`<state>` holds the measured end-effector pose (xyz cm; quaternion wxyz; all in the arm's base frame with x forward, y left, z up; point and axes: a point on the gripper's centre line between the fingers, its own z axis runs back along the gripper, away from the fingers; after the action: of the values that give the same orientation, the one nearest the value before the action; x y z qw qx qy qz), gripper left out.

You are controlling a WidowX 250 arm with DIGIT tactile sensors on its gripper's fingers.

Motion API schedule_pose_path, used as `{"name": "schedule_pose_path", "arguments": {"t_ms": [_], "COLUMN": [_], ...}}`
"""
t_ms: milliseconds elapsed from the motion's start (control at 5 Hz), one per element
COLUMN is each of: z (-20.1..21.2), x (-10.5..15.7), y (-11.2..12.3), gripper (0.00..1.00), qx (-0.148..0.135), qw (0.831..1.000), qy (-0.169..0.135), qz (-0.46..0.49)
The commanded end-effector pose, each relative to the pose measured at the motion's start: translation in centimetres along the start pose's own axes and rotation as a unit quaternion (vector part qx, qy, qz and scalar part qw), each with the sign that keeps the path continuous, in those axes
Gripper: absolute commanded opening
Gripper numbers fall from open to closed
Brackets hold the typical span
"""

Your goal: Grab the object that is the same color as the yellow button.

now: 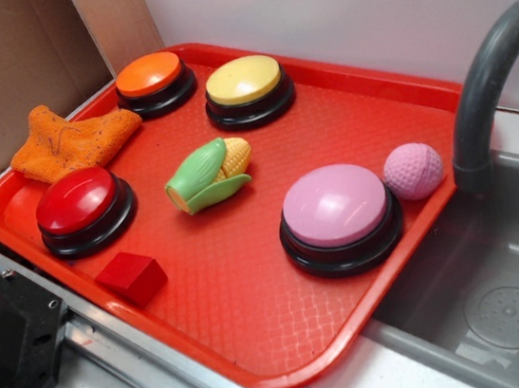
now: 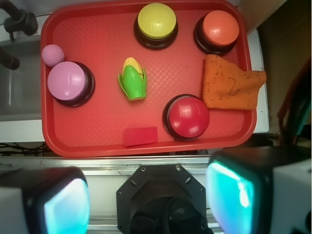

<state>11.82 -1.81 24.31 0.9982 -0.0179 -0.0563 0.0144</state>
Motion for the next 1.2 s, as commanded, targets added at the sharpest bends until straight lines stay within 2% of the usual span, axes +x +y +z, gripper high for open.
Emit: {"name": "schedule_pose_path", "arguments": {"t_ms": [0,200,400,600,800,1000], "z": [0.0,2.1,3.6,2.1,-3.8,-9.0], "x": [0.0,3.2,6.1,9.8,11.3,10.3], "y": [0.0,-0.5,-0.6,-1.9,-2.3,-2.6], "gripper": [1.0,1.0,1.0,1.0,1.0,1.0], "qx": [0.0,-0.009,-0.033,-0.053,0.016,0.048], "qw": [1.0,0.999,0.997,0.997,1.0,0.996], "qy": [0.0,-0.043,-0.062,-0.049,0.018,0.075], "qz": [0.0,0.006,0.024,0.018,-0.001,-0.026]}}
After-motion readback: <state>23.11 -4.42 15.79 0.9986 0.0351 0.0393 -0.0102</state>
